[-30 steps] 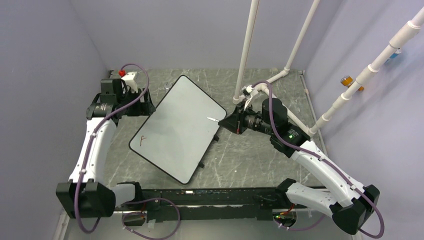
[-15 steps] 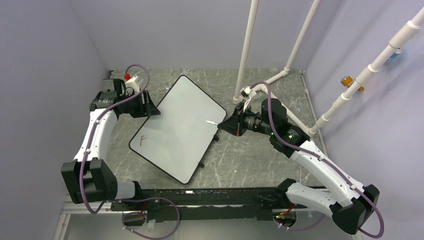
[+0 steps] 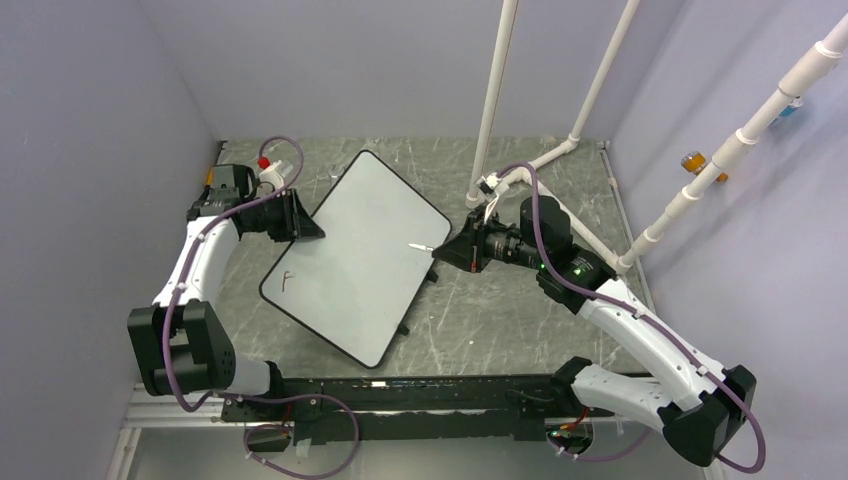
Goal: Write a sentence on the whiteboard
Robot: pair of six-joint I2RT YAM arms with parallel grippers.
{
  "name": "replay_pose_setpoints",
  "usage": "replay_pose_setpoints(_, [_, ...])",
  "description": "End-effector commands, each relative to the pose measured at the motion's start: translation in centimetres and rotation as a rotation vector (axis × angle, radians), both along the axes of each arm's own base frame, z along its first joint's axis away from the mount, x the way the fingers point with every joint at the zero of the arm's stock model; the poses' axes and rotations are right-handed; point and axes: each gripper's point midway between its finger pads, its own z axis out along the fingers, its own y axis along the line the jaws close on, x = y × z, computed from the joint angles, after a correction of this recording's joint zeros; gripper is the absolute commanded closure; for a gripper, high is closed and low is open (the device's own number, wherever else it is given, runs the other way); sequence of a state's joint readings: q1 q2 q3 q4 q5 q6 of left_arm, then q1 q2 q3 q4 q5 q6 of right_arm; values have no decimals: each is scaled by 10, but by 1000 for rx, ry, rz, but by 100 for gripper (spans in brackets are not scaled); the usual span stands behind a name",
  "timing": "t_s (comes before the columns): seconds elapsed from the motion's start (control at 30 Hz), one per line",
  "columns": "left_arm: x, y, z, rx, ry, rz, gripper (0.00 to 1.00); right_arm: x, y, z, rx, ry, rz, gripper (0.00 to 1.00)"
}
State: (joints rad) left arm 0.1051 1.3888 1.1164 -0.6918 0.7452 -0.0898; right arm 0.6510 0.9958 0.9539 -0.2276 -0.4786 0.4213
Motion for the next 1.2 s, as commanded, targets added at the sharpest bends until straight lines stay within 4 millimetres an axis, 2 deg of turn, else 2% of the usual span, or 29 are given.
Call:
replay_pose_setpoints(0.0, [6, -7, 21, -40, -95, -56, 76, 1, 4, 11, 35, -33, 19, 100])
replay_pose_setpoints(0.1, [7, -11, 31, -52, -134, -81, 87, 2, 5, 9, 25, -39, 25, 100])
replay_pose_setpoints(0.17, [8, -13, 35, -45, -154, -94, 100, 2, 5, 7, 17, -42, 31, 100])
replay_pose_setpoints(0.43, [8, -32, 46, -1, -235, -168, 100, 4, 11, 1, -22, -54, 66, 100])
replay_pose_setpoints(0.6, [15, -37, 53, -1, -278, -186, 100, 1, 21, 4, -18, -83, 102, 100])
replay_pose_setpoints(0.83, [16, -47, 50, 54, -310, -224, 100, -2, 63, 7, -145, -107, 65, 100])
replay_pose_setpoints(1.17, [14, -38, 60, 104, -374, -127, 100, -6, 125, 17, -212, -111, -38, 100])
